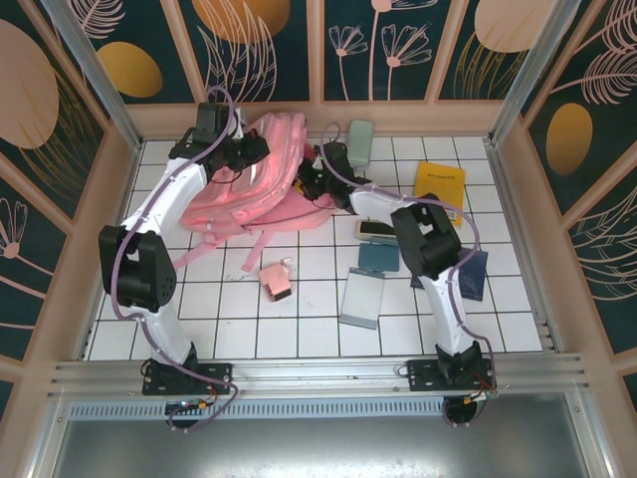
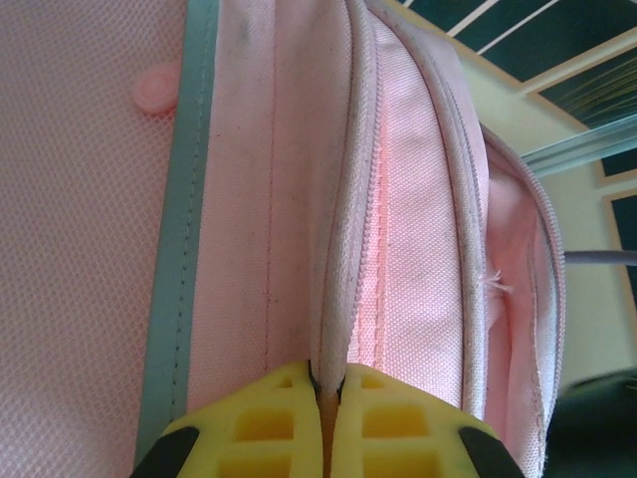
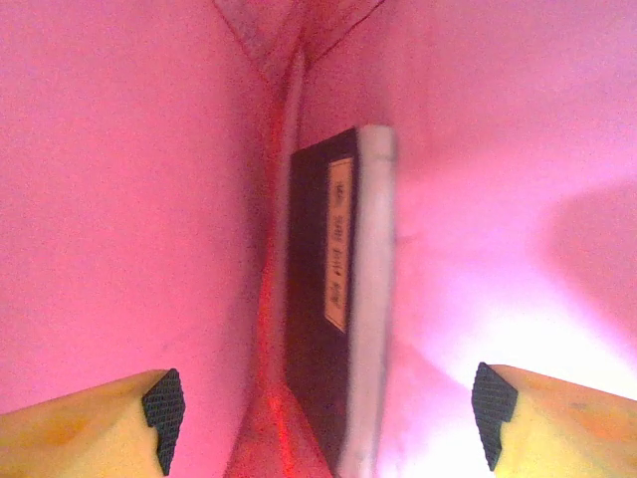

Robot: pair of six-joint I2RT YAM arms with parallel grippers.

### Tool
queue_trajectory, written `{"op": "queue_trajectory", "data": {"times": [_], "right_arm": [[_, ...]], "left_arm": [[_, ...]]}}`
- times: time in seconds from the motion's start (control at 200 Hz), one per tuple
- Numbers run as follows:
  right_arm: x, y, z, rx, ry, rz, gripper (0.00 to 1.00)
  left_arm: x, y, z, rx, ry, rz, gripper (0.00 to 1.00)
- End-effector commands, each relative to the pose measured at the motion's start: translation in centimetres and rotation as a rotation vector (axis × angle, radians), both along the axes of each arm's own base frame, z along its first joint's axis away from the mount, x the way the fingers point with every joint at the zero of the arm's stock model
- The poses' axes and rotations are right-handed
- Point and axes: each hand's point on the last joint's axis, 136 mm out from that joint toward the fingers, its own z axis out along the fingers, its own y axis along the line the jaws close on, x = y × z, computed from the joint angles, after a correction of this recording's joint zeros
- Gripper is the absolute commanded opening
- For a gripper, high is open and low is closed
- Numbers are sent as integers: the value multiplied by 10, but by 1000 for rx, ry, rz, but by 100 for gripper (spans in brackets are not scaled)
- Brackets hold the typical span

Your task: Pack books, pencil case, and school supplies into a backpack

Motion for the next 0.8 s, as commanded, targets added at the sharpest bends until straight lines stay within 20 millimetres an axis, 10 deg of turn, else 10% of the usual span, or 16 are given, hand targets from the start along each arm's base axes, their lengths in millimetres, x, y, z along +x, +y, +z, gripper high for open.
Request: {"op": "queue_trajectory", "data": {"times": [0.0, 0.41, 0.79], "right_arm": [[-12, -27, 28, -70, -69, -14, 78], [-38, -220, 10, -377, -7, -317, 78], [-16, -384, -12, -645, 42, -591, 77]], "left_arm": [[9, 18, 13, 36, -83, 53, 0], [7, 8, -44, -26, 14, 37, 0], [-1, -10, -59, -47, 51, 11, 45]]}}
